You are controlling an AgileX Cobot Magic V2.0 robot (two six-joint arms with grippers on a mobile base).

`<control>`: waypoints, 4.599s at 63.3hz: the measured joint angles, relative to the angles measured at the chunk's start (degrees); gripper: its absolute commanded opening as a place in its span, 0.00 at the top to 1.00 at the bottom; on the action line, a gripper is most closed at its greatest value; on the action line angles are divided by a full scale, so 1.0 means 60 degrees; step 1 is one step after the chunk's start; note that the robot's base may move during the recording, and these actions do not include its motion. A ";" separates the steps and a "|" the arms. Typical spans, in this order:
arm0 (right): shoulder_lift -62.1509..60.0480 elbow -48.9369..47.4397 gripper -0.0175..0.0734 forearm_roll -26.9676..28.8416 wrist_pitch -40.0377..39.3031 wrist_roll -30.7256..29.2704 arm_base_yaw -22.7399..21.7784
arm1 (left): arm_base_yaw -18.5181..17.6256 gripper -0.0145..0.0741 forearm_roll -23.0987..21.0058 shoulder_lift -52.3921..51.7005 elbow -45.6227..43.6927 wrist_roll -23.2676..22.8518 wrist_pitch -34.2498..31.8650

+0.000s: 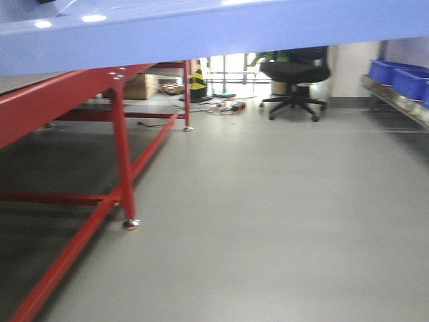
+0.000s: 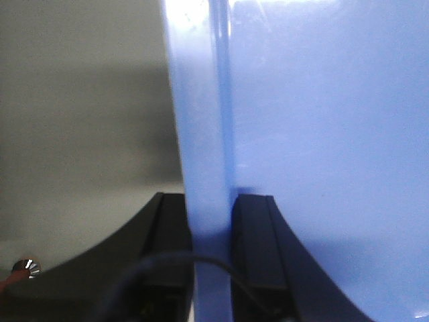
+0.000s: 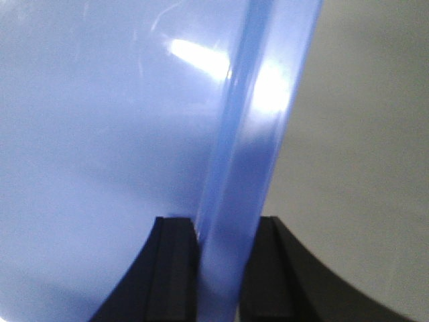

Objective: Grab blue tray and place on right shelf
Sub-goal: 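Hold the tray in both grippers while the base turns away, then hold the tray while the base drives to the shelving rack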

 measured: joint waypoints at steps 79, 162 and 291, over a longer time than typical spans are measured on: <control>0.0000 0.0000 0.75 -0.0016 0.0035 0.0000 0.0000 | 0.0000 0.89 0.0000 0.0000 0.0000 0.0000 0.0034; 0.0000 0.0000 0.75 -0.0016 0.0035 0.0000 0.0000 | 0.0000 0.89 0.0000 0.0000 0.0000 0.0000 0.0034; 0.0000 0.0000 0.75 -0.0016 0.0037 0.0000 0.0000 | 0.0000 0.89 -0.0051 0.0015 0.0000 0.0000 0.0014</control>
